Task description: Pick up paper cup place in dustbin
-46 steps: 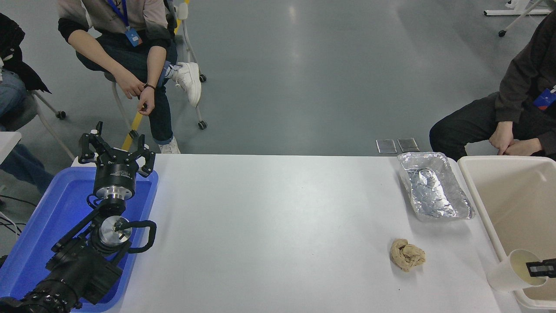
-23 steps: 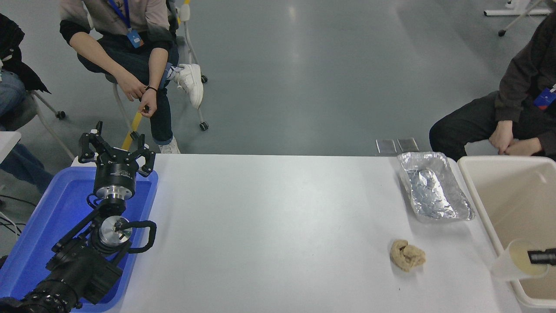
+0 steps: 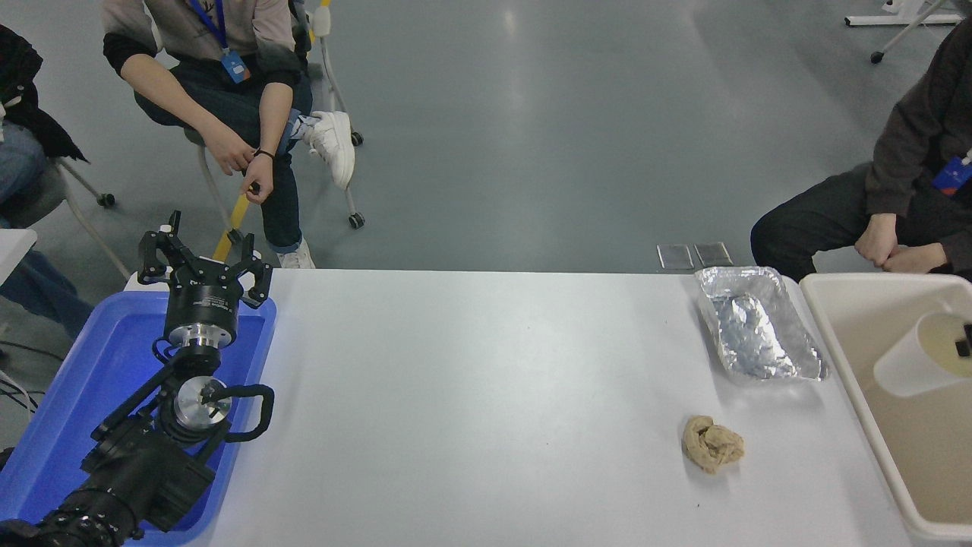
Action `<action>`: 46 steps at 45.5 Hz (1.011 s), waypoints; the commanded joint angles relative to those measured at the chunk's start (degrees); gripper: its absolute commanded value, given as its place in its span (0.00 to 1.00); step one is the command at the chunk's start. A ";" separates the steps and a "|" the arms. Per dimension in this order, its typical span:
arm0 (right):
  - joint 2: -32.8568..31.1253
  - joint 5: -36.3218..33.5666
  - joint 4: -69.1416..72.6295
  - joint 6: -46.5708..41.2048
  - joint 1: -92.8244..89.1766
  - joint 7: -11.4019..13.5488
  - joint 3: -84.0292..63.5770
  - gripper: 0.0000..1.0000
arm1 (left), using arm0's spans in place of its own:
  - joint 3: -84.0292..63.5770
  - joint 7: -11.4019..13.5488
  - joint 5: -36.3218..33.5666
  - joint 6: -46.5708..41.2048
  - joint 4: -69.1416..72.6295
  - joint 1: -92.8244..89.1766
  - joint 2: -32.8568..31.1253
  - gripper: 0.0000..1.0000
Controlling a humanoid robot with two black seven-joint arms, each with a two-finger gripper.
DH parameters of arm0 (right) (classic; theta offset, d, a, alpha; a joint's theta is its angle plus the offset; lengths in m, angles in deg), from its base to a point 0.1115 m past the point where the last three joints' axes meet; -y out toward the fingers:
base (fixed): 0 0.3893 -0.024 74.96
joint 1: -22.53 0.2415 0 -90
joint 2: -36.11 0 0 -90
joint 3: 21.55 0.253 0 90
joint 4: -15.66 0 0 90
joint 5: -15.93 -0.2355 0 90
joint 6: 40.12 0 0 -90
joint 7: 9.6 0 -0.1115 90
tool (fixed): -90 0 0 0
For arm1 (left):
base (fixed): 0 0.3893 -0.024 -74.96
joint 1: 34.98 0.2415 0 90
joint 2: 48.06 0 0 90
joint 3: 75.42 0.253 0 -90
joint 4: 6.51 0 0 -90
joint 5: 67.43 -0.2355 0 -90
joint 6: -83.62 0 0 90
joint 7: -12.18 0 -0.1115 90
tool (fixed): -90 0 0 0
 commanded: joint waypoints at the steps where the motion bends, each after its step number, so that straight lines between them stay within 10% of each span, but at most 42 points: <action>1: -0.16 1.28 0.53 -3.54 7.69 0.09 -0.46 0.00 | -0.01 -0.06 0.00 0.00 0.00 0.08 0.00 0.99; 38: 2.74 4.62 -13.34 -3.54 -3.81 -0.78 0.15 0.00 | -0.01 0.12 0.09 0.00 0.00 0.08 0.00 0.99; 46: 7.66 4.62 -23.45 6.47 -19.36 -4.73 0.24 0.00 | -0.01 0.12 0.09 0.00 0.00 0.08 0.00 0.99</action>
